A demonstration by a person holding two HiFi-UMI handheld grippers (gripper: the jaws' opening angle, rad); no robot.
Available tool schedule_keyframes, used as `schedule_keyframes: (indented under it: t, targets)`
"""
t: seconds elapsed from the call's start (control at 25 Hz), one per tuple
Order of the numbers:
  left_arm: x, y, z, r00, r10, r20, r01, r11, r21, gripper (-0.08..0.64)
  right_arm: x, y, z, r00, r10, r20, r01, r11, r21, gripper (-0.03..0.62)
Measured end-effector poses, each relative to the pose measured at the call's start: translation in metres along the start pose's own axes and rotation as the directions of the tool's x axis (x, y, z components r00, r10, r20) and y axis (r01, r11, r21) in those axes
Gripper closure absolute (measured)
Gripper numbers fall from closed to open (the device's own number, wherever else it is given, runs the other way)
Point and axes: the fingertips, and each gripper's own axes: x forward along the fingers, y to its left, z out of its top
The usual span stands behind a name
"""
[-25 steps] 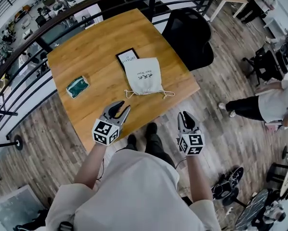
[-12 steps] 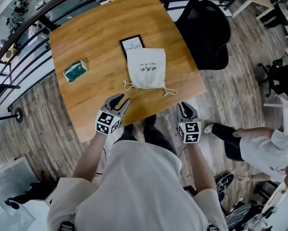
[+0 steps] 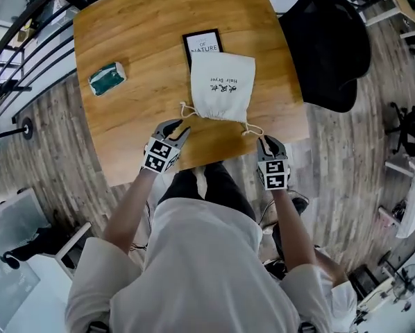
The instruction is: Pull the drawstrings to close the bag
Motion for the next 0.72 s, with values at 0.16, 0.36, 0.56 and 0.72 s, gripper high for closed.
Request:
schedule_keyframes:
  t: [0.16,0.36,0.56,0.72]
  targets:
    - [0.027,0.012,-0.023,0.997,0.002,-0.082,-0.002,1.0,0.002,0.429,0.04,-0.006,-0.009,0.997,0.034,-0.068,-0.039,0.996,-0.084,0.531]
    - [0.056,0.027,-0.044,0.985,0.022,-0.174,-0.018,0.999,0.027,0.414,0.086,-0.007,-0.023,0.981,0.066,-0.183,-0.109,0.965,-0.238,0.522]
    - [0.082,0.033,-0.062,0.971,0.003,-0.24,0.004,1.0,0.028,0.406,0.116,-0.002,-0.036,0.957,0.103,-0.271,-0.194,0.922,-0.336,0.508]
    - [0.093,0.029,-0.069,0.959,-0.03,-0.283,0.042,0.998,0.036,0.391,0.126,0.006,-0.036,0.939,0.152,-0.31,-0.268,0.887,-0.377,0.494]
